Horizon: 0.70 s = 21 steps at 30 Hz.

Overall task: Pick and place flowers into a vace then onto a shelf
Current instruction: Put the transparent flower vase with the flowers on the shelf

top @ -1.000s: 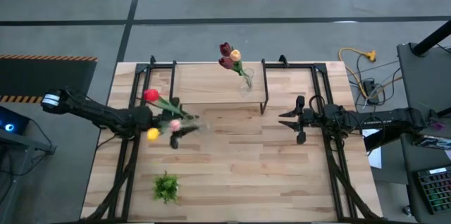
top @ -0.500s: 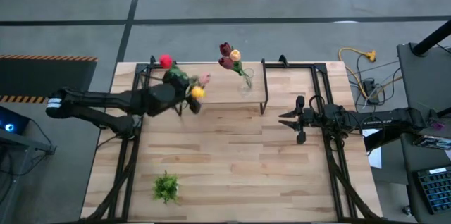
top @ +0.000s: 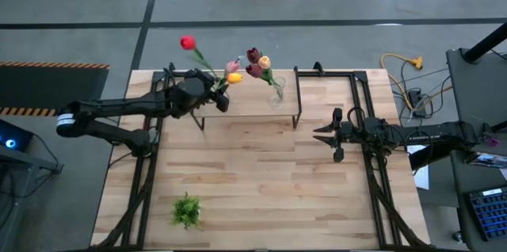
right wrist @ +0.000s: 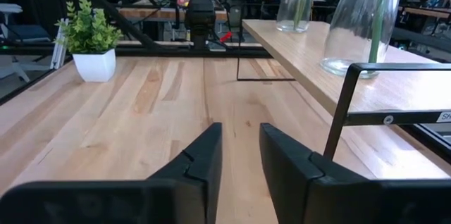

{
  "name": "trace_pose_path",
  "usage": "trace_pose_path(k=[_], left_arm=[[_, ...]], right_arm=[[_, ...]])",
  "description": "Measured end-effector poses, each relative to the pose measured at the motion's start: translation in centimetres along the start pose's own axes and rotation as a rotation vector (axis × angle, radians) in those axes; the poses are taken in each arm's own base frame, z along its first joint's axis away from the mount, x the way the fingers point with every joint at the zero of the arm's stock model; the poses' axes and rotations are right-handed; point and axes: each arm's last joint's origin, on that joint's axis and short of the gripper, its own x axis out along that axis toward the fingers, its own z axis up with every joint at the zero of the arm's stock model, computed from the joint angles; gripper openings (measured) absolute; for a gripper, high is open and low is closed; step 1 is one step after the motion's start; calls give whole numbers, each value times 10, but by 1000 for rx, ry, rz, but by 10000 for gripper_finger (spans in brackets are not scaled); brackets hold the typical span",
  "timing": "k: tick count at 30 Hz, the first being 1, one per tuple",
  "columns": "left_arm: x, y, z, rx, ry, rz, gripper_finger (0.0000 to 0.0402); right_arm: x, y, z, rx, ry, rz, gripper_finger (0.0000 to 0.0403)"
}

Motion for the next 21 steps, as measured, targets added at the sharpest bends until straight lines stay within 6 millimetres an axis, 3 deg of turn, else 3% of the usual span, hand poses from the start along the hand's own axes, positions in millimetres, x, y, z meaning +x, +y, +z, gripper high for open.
trace_pose_path(k=[6,15,21], left_arm=[[0,1,0,-2,4,0,174],[0,2,-3,77,36,8,276],[-21,13,7,79,19,-1,309]], right_arm=[[0,0,0,0,-1,0,77],[0,0,0,0,-1,0,75],[0,0,0,0,-1,0,82]])
